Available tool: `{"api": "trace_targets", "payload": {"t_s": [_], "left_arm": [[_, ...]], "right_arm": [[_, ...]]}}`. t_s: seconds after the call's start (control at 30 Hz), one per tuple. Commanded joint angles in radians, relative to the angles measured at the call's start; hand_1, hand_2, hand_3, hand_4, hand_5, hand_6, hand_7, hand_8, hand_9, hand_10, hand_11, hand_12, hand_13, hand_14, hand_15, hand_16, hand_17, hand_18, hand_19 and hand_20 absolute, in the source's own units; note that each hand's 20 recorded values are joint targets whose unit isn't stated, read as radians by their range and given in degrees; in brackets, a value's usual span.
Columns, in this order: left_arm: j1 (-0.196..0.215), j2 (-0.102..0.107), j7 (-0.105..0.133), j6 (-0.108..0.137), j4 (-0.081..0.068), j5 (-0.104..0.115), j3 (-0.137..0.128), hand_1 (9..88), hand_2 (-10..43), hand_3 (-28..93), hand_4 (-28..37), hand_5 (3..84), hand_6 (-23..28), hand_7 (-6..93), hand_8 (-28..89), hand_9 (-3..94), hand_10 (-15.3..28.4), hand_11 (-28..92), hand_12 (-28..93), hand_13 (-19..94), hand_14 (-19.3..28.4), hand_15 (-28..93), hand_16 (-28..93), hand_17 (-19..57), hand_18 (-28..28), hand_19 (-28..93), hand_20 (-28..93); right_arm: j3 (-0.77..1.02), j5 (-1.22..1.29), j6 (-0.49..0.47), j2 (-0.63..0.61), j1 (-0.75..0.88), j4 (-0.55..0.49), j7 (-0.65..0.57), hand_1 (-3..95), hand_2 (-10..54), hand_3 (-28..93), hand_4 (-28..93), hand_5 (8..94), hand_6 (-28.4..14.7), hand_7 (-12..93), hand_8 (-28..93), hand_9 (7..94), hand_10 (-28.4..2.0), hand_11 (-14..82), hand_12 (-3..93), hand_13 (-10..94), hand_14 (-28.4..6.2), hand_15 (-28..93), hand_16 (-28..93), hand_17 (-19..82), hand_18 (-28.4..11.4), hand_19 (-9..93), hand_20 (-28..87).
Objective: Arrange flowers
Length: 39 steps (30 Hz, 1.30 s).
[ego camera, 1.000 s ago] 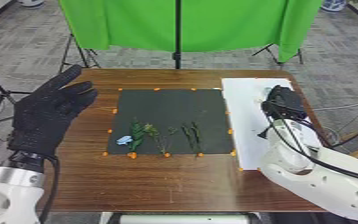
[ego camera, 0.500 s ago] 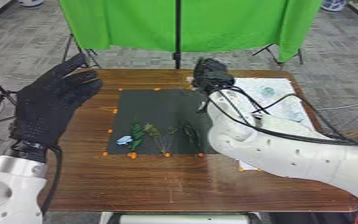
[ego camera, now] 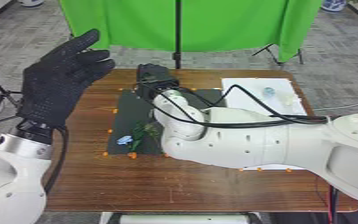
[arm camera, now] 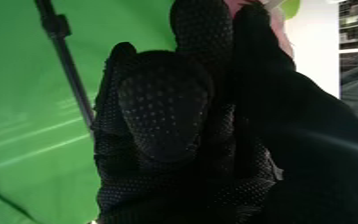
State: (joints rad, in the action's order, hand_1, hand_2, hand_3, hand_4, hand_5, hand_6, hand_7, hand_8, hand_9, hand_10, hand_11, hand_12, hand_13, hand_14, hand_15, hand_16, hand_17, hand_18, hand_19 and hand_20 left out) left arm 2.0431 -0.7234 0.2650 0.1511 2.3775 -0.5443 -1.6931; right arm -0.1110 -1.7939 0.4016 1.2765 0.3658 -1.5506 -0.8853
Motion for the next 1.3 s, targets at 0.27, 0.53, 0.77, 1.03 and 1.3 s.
{"api": "trace_targets", "payload": {"t_s": [0.27,0.53,0.77,1.03,1.3], "left_arm": [[-0.016,-0.012,-0.022,-0.066,-0.015,-0.008,0.01,24.2,6.2,79,-19.7,37.2,9.8,15.5,-10,34.5,22.0,29,12,24,28.4,51,-8,-8.2,25.3,58,23],[0.026,-0.012,0.009,-0.097,-0.011,-0.01,-0.01,24.3,6.3,79,-19.8,37.2,9.8,15.4,-10,34.5,22.1,29,12,24,28.4,51,-8,-8.1,25.3,58,24],[0.05,-0.016,0.015,-0.095,-0.01,-0.009,-0.021,24.3,6.3,79,-19.8,37.1,9.9,15.5,-10,34.5,22.0,29,12,24,28.4,51,-8,-8.1,25.4,58,24],[0.043,-0.016,0.023,-0.098,-0.011,-0.011,-0.014,24.3,6.3,79,-19.7,37.2,9.9,15.5,-10,34.4,22.1,29,12,24,28.4,51,-8,-8.0,25.3,58,25],[0.001,-0.021,-0.003,-0.073,-0.012,-0.01,0.021,24.3,6.4,79,-19.7,37.1,9.9,15.7,-10,34.4,22.0,29,12,24,28.4,51,-9,-8.0,25.3,58,25]], "right_arm": [[-0.142,-0.01,0.006,0.041,-0.066,-0.045,0.0,53.8,-9.5,69,-28,85.3,4.8,19,1,93.7,-6.5,28.8,25.5,87,-2.6,62,21,32,-15.4,89,4],[-0.211,-0.032,0.054,0.074,-0.075,-0.045,-0.04,53.3,-9.5,67,-28,85.4,5.0,18,0,93.7,-6.9,32.0,23.2,87,-2.9,63,21,32,-15.6,89,6],[-0.236,-0.023,0.068,0.092,-0.084,-0.028,-0.065,52.9,-9.5,66,-28,85.3,5.2,17,0,93.7,-6.9,34.4,19.8,87,-3.1,64,21,32,-15.8,88,7],[-0.245,-0.022,0.046,0.093,-0.08,-0.001,-0.086,52.8,-9.5,64,-28,84.4,5.2,16,-1,93.7,-7.0,34.9,19.8,87,-3.2,64,21,32,-16.0,88,8],[-0.225,-0.009,0.011,0.071,-0.075,0.007,-0.086,51.5,-9.5,62,-28,82.5,4.5,15,-1,93.7,-7.2,34.7,19.7,86,-3.5,65,21,32,-16.3,88,8]]}}
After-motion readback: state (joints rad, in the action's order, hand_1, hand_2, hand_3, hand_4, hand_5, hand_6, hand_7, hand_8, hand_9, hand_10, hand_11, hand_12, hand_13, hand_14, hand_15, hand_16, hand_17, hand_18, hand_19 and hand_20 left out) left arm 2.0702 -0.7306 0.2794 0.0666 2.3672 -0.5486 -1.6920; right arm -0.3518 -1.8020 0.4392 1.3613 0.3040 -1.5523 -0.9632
